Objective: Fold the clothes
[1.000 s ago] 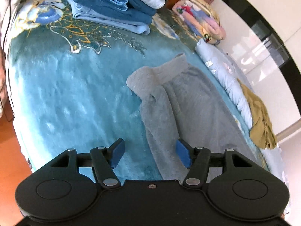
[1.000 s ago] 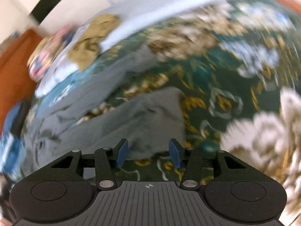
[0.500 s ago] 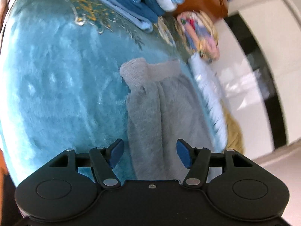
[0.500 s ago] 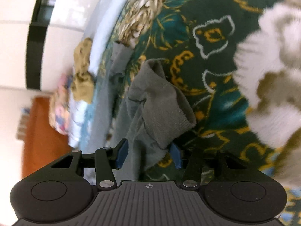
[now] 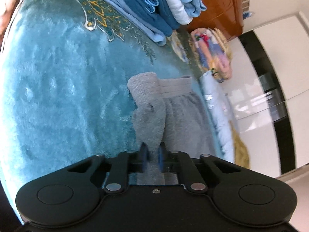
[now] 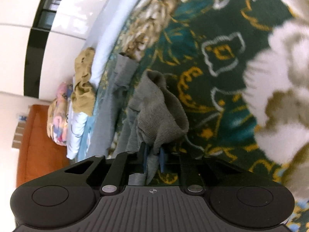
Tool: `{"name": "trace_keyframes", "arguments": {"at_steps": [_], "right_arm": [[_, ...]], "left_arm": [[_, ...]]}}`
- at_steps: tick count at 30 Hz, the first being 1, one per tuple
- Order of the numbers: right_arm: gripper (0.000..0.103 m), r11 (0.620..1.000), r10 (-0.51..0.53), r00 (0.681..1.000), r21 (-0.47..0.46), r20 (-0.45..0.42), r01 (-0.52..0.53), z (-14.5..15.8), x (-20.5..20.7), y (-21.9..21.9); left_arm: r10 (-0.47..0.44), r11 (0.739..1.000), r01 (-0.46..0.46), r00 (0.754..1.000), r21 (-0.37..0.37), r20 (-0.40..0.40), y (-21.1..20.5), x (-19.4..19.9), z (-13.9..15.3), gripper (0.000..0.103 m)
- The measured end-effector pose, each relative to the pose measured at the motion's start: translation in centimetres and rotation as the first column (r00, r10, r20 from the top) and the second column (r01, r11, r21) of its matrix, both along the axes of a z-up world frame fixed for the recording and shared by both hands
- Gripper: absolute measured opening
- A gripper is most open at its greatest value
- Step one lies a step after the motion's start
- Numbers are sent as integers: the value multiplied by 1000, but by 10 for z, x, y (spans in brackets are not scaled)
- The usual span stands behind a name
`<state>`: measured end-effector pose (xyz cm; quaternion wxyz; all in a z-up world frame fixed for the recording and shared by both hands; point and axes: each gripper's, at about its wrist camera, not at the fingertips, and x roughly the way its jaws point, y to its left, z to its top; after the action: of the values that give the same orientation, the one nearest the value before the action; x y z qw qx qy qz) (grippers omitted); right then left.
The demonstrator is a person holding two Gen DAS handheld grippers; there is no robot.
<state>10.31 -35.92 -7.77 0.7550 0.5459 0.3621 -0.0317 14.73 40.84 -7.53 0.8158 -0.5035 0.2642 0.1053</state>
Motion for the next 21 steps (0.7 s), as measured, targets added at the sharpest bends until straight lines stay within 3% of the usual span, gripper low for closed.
{"name": "trace_keyframes", "arguments": {"at_steps": [8,12,17,21], "right_arm": [[9,995,14,999,-96,48,-9,33,-10,1],[9,992,35,999,-119,17,-33,34,-15,1],[10,994,29,998,-102,-61,-35,10,-15,2],[10,994,38,996,-97,-76,-45,4,-15,2]], "left_arm": [[45,980,-49,999,191,28,-10,-12,47,0],[-10,961,11,1000,275,-5,-15,-6,61,0],[-6,962,24,998,273,-68,-14,-2,40,0],[-5,967,28,996,254,-89,-8,-3,26,0]]}}
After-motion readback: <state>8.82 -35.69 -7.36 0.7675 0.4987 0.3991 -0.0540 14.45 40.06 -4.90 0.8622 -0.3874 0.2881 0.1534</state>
